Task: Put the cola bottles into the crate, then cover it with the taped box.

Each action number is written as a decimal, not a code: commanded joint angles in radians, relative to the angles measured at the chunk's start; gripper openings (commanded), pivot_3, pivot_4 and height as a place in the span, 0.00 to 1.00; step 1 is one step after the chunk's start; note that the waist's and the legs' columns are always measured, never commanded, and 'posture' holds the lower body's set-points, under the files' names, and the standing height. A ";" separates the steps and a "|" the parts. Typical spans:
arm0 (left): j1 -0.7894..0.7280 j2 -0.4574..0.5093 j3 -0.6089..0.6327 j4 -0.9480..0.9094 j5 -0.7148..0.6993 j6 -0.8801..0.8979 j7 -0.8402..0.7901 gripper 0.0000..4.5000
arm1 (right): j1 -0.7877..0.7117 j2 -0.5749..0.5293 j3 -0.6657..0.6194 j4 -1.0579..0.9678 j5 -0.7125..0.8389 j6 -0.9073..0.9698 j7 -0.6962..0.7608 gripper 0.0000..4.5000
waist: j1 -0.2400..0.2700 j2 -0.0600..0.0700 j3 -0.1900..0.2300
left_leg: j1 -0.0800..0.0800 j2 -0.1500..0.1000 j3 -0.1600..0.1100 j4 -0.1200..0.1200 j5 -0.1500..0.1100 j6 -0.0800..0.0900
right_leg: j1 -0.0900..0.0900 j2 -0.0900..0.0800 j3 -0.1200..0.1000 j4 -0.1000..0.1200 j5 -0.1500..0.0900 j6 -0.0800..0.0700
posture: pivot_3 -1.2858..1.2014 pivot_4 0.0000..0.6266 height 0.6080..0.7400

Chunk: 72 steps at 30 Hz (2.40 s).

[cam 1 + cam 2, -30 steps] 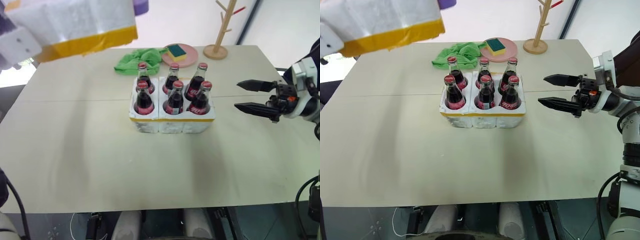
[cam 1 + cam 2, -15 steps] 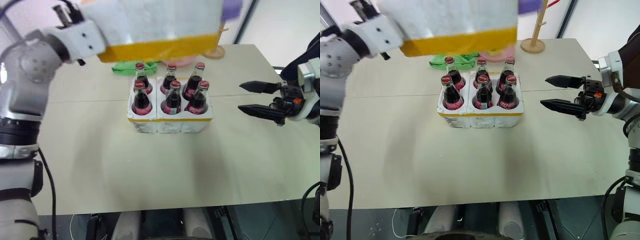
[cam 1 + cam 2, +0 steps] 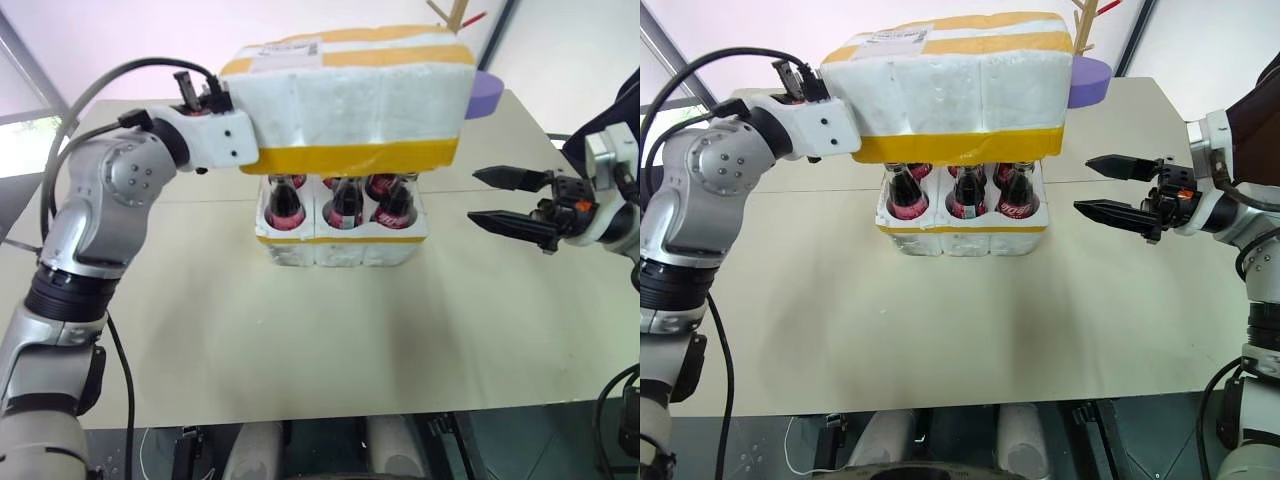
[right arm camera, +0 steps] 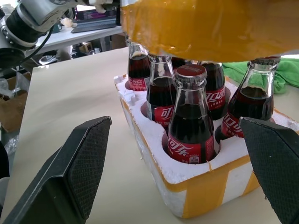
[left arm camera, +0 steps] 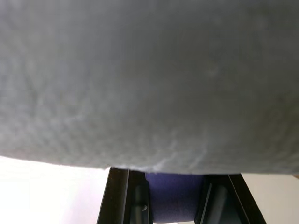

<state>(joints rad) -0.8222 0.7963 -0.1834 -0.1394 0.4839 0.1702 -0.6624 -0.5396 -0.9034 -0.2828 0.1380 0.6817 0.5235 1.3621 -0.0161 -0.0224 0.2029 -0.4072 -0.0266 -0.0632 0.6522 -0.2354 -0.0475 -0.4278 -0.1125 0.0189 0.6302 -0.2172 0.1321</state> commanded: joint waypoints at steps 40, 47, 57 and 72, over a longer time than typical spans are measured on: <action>0.144 0.008 -0.035 -0.266 0.337 -0.030 -0.122 0.10 | 0.020 0.004 0.025 0.089 -0.080 -0.124 0.073 1.00 | 0.000 0.000 0.000 | 0.000 0.000 0.000 0.000 0.000 0.000 | 0.001 0.000 0.000 0.000 0.000 0.000 | 0.52 0.24 1.00; 0.162 -0.066 -0.038 -0.305 0.373 0.021 -0.156 0.10 | 0.008 -0.005 0.028 0.099 -0.081 -0.119 0.089 1.00 | 0.004 0.000 0.000 | 0.000 0.000 0.000 0.000 0.000 0.000 | 0.001 0.000 0.000 0.000 0.000 0.000 | 0.52 0.24 1.00; 0.171 -0.067 0.018 -0.192 0.311 0.026 -0.124 0.10 | 0.017 0.001 0.032 0.073 -0.078 -0.101 0.079 1.00 | -0.002 0.000 0.000 | 0.001 0.000 0.000 0.001 0.000 0.000 | 0.001 0.000 0.000 0.000 0.000 0.000 | 0.52 0.24 1.00; 0.200 -0.004 -0.042 -0.258 0.341 -0.054 -0.207 0.10 | 0.006 0.011 0.034 0.050 -0.072 -0.075 0.047 1.00 | 0.001 0.000 0.000 | 0.001 0.000 0.000 0.000 0.000 0.000 | 0.002 0.000 0.000 0.000 0.000 0.000 | 0.52 0.24 1.00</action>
<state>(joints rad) -0.6322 0.7835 -0.2138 -0.3742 0.8233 0.1466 -0.8491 -0.5149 -0.8839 -0.2330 0.2184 0.5938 0.4467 1.4135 -0.0148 -0.0222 0.2027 -0.4061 -0.0263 -0.0633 0.6526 -0.2355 -0.0472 -0.4261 -0.1123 0.0189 0.6298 -0.2172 0.1318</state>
